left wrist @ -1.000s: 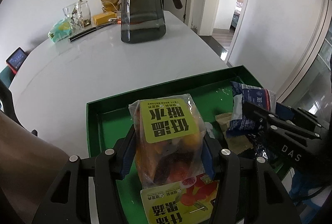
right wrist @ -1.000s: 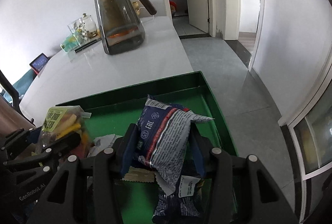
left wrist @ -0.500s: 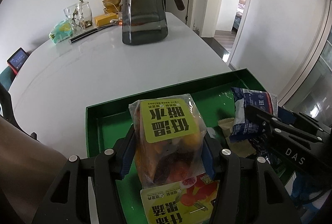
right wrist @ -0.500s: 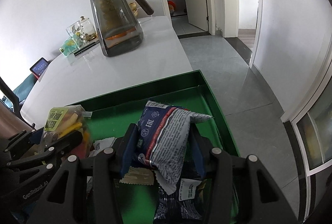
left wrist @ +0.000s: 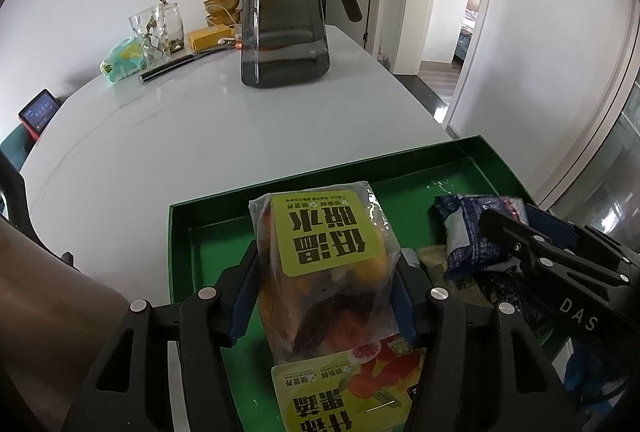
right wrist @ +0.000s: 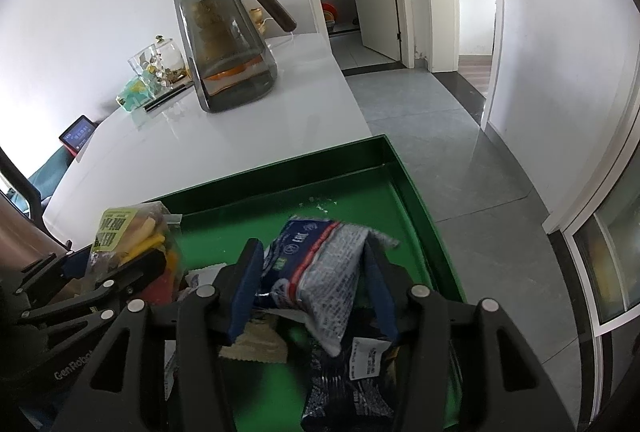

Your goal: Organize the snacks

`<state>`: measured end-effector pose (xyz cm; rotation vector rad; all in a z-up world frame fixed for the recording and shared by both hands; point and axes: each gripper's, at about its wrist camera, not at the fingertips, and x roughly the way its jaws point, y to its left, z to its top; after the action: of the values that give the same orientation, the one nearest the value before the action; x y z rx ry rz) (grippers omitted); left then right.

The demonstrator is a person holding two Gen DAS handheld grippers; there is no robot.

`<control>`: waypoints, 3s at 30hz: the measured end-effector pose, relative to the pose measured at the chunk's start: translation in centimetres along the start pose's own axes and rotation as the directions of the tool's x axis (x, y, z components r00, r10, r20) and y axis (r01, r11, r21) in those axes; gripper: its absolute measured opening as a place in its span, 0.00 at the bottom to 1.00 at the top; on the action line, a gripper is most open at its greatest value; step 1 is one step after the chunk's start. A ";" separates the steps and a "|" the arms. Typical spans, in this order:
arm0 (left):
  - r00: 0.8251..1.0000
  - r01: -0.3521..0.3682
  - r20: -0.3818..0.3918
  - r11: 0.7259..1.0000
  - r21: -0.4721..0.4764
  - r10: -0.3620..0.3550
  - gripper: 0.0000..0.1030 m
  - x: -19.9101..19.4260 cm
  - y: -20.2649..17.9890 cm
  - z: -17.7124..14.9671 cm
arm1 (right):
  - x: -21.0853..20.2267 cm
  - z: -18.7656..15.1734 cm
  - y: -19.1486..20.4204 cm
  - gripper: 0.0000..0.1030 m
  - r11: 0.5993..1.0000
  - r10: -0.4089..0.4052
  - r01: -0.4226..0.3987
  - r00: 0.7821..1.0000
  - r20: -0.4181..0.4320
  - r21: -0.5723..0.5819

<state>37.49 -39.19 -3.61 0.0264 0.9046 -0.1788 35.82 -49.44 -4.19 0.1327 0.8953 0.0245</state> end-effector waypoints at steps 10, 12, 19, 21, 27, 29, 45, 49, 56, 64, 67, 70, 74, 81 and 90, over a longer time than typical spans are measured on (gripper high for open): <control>1.000 -0.017 0.015 1.000 0.000 0.017 0.59 -0.2 0.1 0.2 | -1.1 -0.1 -0.2 0.63 1.000 -0.003 0.003 1.000 0.028 0.015; 0.999 -0.026 0.024 1.000 -0.002 0.026 0.63 -0.4 0.1 0.2 | -1.4 -0.2 -0.2 0.79 1.000 -0.003 0.003 0.999 0.036 0.016; 0.999 -0.026 0.035 1.000 -0.002 0.026 0.70 -0.9 0.1 0.3 | -2.4 -0.4 -0.1 1.00 1.000 0.000 -0.002 0.998 0.062 0.024; 0.999 -0.025 0.036 1.000 -0.001 0.025 0.70 -1.0 0.1 0.3 | -2.7 -0.5 -0.3 1.00 1.000 0.004 -0.006 0.998 0.068 0.031; 0.999 -0.029 0.028 1.000 -0.004 0.029 0.70 -1.1 -0.1 0.0 | -3.4 -0.6 -0.4 1.00 0.999 0.007 -0.010 0.996 0.083 0.038; 0.999 -0.028 0.023 1.000 -0.002 0.028 0.70 -1.2 -0.1 0.0 | -3.7 -0.7 -0.4 1.00 0.999 0.006 -0.010 0.996 0.087 0.038; 0.999 0.018 0.047 1.000 -0.004 -0.018 0.70 -3.8 -0.1 -0.6 | -7.9 -1.0 0.0 1.00 0.999 0.011 -0.016 0.990 0.143 0.030; 0.997 0.043 0.057 0.999 -0.004 -0.043 0.70 -5.2 -0.3 -1.0 | -9.5 -1.1 0.1 1.00 1.000 0.014 -0.018 0.987 0.160 0.025; 0.992 0.084 0.088 0.996 0.028 -0.086 0.70 -9.1 -1.0 -1.8 | -13.2 -1.2 0.4 1.00 1.000 0.002 -0.005 0.980 0.201 0.017; 0.983 0.126 0.124 0.990 0.061 -0.132 0.70 -14.4 -1.2 -3.7 | -18.9 -2.1 1.1 1.00 1.000 -0.008 0.007 0.965 0.263 0.005; 0.981 0.127 0.141 0.989 0.072 -0.136 0.71 -16.5 -0.8 -4.7 | -21.5 -2.8 1.5 1.00 1.000 -0.006 0.007 0.956 0.294 -0.003; 0.979 0.123 0.155 0.990 0.074 -0.133 0.71 -18.6 0.0 -5.9 | -24.2 -3.5 2.3 1.00 1.000 0.013 -0.006 0.949 0.316 -0.023; 0.974 0.123 0.182 0.990 0.072 -0.134 0.71 -21.3 1.7 -7.3 | -27.6 -4.8 4.1 1.00 0.998 0.035 -0.016 0.936 0.350 -0.055; 0.964 0.144 0.216 0.987 0.066 -0.155 0.71 -25.4 6.0 -10.1 | -33.5 -7.3 9.7 1.00 0.992 0.040 0.014 0.912 0.408 -0.127; 0.979 0.107 0.170 0.994 0.025 -0.110 0.80 -27.7 16.3 -15.3 | -34.8 -12.5 20.8 1.00 0.963 0.136 -0.032 0.916 0.378 -0.268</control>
<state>11.57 -17.67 7.79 -0.0231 0.7331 -0.2857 5.02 -30.17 17.68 -0.0666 0.4756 0.1891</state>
